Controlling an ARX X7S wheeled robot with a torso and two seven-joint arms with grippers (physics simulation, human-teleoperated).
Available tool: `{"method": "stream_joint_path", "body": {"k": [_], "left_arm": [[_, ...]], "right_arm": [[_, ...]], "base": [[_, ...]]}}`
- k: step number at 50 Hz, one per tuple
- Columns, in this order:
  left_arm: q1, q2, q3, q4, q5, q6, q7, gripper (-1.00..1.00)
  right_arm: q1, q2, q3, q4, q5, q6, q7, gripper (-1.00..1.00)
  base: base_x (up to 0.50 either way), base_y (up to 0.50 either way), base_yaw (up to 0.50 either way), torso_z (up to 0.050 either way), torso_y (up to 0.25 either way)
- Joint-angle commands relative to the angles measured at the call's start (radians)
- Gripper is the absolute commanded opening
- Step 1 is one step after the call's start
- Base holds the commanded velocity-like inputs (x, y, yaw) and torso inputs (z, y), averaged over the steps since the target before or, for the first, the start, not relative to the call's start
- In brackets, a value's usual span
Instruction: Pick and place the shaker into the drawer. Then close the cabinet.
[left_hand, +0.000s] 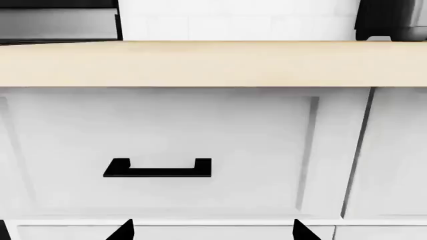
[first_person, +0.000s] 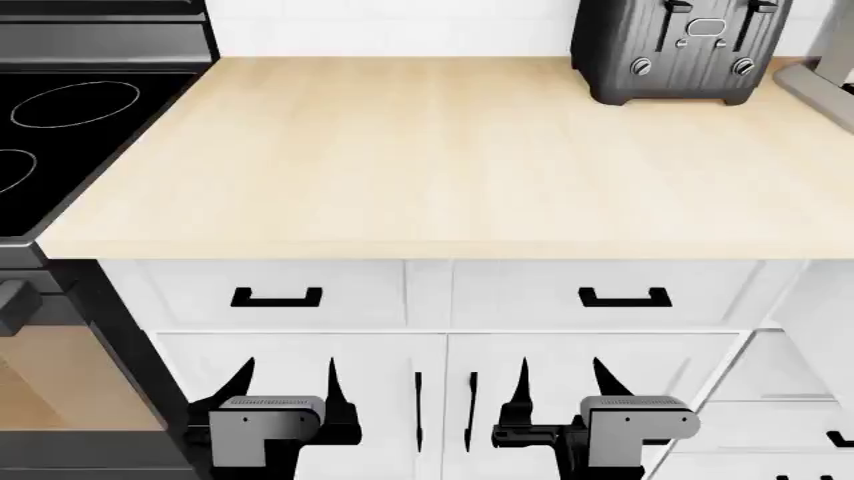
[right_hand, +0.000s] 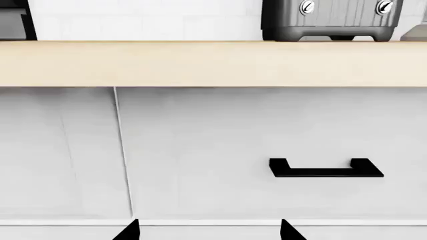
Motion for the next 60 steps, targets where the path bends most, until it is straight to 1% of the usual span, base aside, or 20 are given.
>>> {"method": "stream_joint_path", "body": {"k": [1, 5, 10, 22, 24, 28, 44, 48, 50, 52, 53, 54, 55, 56, 57, 58, 59, 60], "left_arm": [[-0.008, -0.014, 0.025, -0.012, -0.015, -0.005, -0.016, 1.0], [-0.022, -0.025, 0.065, -0.039, -0.023, -0.003, -0.03, 1.0], [-0.026, -0.035, 0.086, -0.062, -0.043, 0.016, -0.04, 1.0], [-0.026, -0.059, 0.114, -0.042, -0.063, -0.001, -0.068, 1.0], [-0.028, -0.061, 0.118, -0.087, -0.063, 0.042, -0.069, 1.0], [-0.027, -0.068, 0.127, -0.048, -0.066, 0.003, -0.08, 1.0], [-0.028, -0.088, 0.149, -0.043, -0.078, 0.007, -0.104, 1.0], [-0.036, -0.09, 0.146, -0.043, -0.097, -0.013, -0.106, 1.0], [-0.056, -0.094, 0.131, 0.037, -0.149, -0.12, -0.103, 1.0], [-0.159, -0.096, 0.106, 0.195, -0.224, -0.326, -0.124, 1.0], [-0.279, -0.093, 0.09, 0.281, -0.268, -0.456, -0.144, 1.0], [-0.429, -0.076, 0.057, 0.327, -0.327, -0.593, -0.177, 1.0], [-0.579, -0.054, 0.028, 0.31, -0.358, -0.663, -0.208, 1.0], [-0.729, -0.035, 0.006, 0.249, -0.374, -0.699, -0.234, 1.0], [-0.879, -0.016, -0.018, 0.162, -0.398, -0.715, -0.251, 1.0], [-1.029, -0.006, -0.026, 0.038, -0.414, -0.691, -0.265, 1.0], [-1.179, -0.004, -0.019, -0.112, -0.422, -0.643, -0.276, 1.0], [-1.329, -0.003, -0.004, -0.262, -0.426, -0.546, -0.279, 1.0]], "right_arm": [[-0.011, 0.016, -0.014, -0.01, 0.011, -0.002, 0.028, 1.0], [-0.041, 0.036, -0.02, -0.041, 0.017, 0.001, 0.055, 1.0], [-0.057, 0.05, -0.028, -0.06, 0.022, 0.009, 0.074, 1.0], [-0.063, 0.069, -0.046, -0.074, 0.049, 0.014, 0.094, 1.0], [-0.062, 0.071, -0.049, -0.073, 0.053, 0.013, 0.097, 1.0], [-0.062, 0.077, -0.052, -0.07, 0.065, 0.006, 0.099, 1.0], [-0.068, 0.094, -0.072, -0.078, 0.078, 0.004, 0.124, 1.0], [-0.066, 0.1, -0.076, -0.086, 0.079, 0.027, 0.136, 1.0], [-0.066, 0.107, -0.069, -0.138, 0.079, 0.077, 0.153, 1.0], [-0.022, 0.137, -0.053, -0.315, 0.084, 0.218, 0.164, 1.0], [0.065, 0.175, -0.047, -0.454, 0.08, 0.368, 0.158, 1.0], [0.209, 0.219, -0.037, -0.578, 0.095, 0.518, 0.14, 1.0], [0.359, 0.258, -0.019, -0.656, 0.138, 0.668, 0.109, 1.0], [0.509, 0.293, -0.016, -0.671, 0.177, 0.818, 0.075, 1.0], [0.659, 0.317, -0.03, -0.626, 0.206, 0.968, 0.037, 1.0], [0.809, 0.343, -0.086, -0.522, 0.214, 1.118, -0.007, 1.0], [0.959, 0.352, -0.151, -0.372, 0.207, 1.168, -0.055, 1.0], [1.109, 0.34, -0.211, -0.222, 0.187, 1.122, -0.101, 1.0]], "base": [[-0.04, 0.24, 0.0, 0.0, 0.0], [-0.08, 0.5, 0.0, 0.0, 0.0], [-0.04, 0.5, 0.0, 0.0, 0.0], [-0.04, 0.5, 0.0, 0.0, 0.0], [-0.04, 0.5, 0.0, 0.0, 0.0], [-0.04, 0.5, 0.0, 0.0, 0.0], [-0.04, 0.5, 0.0, 0.0, 0.0], [-0.04, 0.5, 0.0, 0.0, 0.0], [-0.02, 0.5, 0.0, 0.0, 0.0], [0.0, 0.0, 0.0, 0.0, 0.0], [0.0, 0.0, 0.0, 0.0, 0.0], [0.0, 0.0, 0.0, 0.0, 0.0], [0.0, 0.0, 0.0, 0.0, 0.0], [0.0, 0.0, 0.0, 0.0, 0.0], [0.0, 0.0, 0.0, 0.0, 0.0], [0.0, 0.0, 0.0, 0.0, 0.0], [0.0, 0.0, 0.0, 0.0, 0.0], [0.0, 0.0, 0.0, 0.0, 0.0]]}}
